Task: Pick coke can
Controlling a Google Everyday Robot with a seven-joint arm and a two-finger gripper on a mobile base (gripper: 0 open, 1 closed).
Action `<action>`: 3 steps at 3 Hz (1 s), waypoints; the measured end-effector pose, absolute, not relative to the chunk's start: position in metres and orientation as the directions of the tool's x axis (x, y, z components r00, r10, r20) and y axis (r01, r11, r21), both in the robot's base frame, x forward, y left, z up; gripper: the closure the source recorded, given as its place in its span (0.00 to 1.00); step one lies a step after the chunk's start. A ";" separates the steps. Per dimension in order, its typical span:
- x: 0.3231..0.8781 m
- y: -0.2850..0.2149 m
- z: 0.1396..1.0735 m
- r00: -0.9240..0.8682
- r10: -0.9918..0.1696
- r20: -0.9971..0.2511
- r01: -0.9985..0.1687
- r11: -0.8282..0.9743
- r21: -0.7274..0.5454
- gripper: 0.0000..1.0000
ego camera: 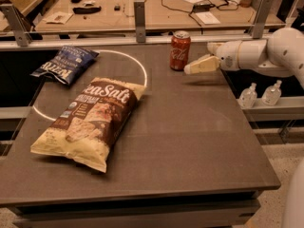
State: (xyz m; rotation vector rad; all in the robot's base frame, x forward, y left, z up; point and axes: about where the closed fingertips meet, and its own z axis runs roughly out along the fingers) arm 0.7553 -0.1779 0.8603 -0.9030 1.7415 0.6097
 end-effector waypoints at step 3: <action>0.769 -0.118 0.868 -0.097 -0.261 -0.960 -0.882 0.469 -0.039 0.00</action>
Offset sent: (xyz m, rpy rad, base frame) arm 0.0132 0.0567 0.0146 0.0519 -0.0728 0.1568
